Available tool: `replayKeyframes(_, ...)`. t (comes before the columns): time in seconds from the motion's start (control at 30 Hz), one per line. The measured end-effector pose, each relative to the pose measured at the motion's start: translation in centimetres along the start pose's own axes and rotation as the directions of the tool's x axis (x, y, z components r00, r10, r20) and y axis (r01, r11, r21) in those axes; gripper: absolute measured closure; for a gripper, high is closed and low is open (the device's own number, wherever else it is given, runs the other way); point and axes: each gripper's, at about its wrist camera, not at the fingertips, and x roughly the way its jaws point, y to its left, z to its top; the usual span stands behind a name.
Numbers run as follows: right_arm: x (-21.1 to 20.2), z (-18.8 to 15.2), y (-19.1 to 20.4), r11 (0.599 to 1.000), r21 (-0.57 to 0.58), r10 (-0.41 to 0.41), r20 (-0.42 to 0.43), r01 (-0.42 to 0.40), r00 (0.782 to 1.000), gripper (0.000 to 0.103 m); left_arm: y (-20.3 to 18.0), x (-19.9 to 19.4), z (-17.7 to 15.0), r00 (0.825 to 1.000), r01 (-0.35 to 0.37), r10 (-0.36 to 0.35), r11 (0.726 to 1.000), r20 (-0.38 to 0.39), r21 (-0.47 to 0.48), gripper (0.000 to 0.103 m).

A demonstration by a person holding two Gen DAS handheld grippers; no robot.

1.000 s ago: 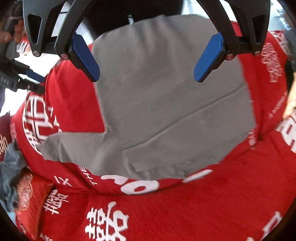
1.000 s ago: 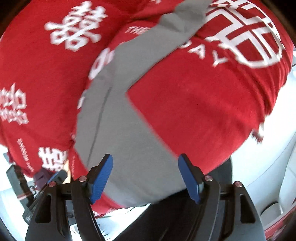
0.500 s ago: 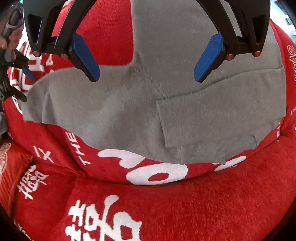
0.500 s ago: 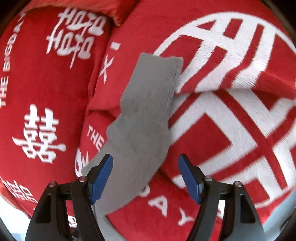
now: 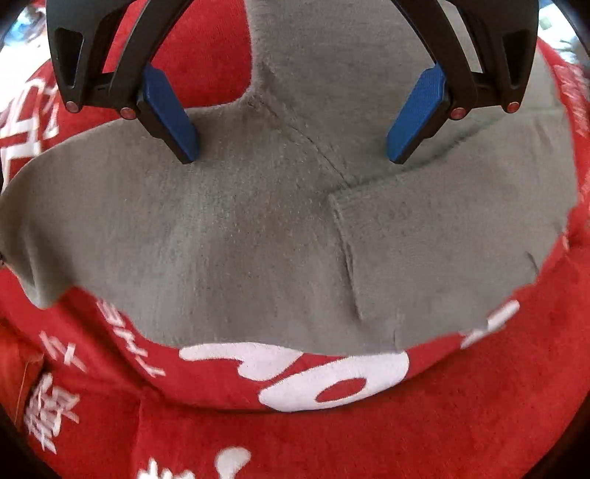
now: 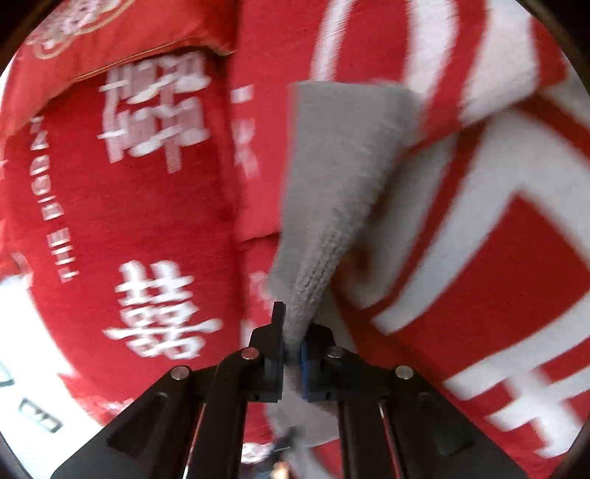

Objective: Fold small clothes
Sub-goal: 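Grasp the other sleeve cuff with the right tool, then fold the held sleeve across the body toward the left tool and release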

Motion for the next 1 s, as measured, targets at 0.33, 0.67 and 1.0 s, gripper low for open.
replayKeyframes(0.33,8.5,-8.1,11.4,0.952,-0.282,0.044,-0.271,-0.123,0.962,0.096,9.9,-6.9,-2.1,0.987,0.065,-0.053,0.995,0.155,-0.073,0.001)
replayKeyframes(0.67,25.2,-27.1,13.7,0.785,-0.606,-0.26,-0.512,-0.129,0.819,0.092,25.8,-7.7,-7.3,0.985,-0.035,0.077,0.965,0.154,-0.26,0.001)
replayKeyframes(1.0,28.6,-31.2,8.9,0.714,-0.686,-0.525,-0.389,0.143,0.757,0.038,31.2,-6.3,-11.1,0.99,-0.024,0.074,0.931,0.122,-0.365,0.001)
